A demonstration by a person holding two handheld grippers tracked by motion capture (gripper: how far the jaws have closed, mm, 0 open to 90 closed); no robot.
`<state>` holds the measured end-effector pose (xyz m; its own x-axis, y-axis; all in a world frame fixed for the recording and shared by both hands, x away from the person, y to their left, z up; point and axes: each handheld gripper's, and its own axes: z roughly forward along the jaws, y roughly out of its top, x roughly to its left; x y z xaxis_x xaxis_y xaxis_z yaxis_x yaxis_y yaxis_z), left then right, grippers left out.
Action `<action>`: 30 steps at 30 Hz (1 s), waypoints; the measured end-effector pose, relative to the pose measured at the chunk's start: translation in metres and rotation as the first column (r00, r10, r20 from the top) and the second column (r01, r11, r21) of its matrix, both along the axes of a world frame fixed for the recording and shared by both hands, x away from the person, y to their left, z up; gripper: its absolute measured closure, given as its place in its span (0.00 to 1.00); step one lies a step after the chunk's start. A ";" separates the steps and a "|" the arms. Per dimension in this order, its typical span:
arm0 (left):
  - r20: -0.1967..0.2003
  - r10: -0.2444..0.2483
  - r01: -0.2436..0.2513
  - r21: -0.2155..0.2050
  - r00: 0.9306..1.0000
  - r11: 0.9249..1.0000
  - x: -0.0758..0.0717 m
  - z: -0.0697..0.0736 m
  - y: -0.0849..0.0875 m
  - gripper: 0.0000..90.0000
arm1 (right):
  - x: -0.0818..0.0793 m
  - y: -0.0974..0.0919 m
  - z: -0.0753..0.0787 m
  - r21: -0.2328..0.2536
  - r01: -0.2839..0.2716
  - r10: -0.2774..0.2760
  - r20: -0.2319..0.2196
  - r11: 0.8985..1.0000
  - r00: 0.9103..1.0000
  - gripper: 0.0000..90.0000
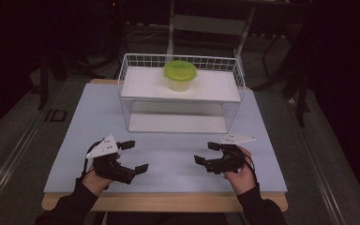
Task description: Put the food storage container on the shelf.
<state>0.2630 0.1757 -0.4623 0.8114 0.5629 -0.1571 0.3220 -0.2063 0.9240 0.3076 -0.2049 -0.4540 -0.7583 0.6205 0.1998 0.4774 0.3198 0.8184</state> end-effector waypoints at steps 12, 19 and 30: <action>-0.014 0.023 -0.023 0.027 1.000 0.999 -0.005 -0.017 0.023 0.03 | -0.018 -0.025 -0.009 -0.018 0.032 -0.032 0.013 0.999 0.999 0.20; -0.018 0.041 -0.040 0.057 0.999 0.998 -0.009 -0.021 0.035 0.03 | -0.025 -0.036 -0.015 -0.032 0.034 -0.034 -0.006 0.999 0.999 0.19; -0.031 0.056 -0.054 0.058 0.998 0.997 -0.006 -0.031 0.045 0.03 | -0.025 -0.050 -0.025 -0.032 0.074 -0.076 -0.039 0.997 0.996 0.20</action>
<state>0.2566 0.2205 -0.4929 0.7741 0.6151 -0.1496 0.3644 -0.2398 0.8998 0.2823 -0.2547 -0.4791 -0.7012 0.6817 0.2088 0.5330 0.3068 0.7885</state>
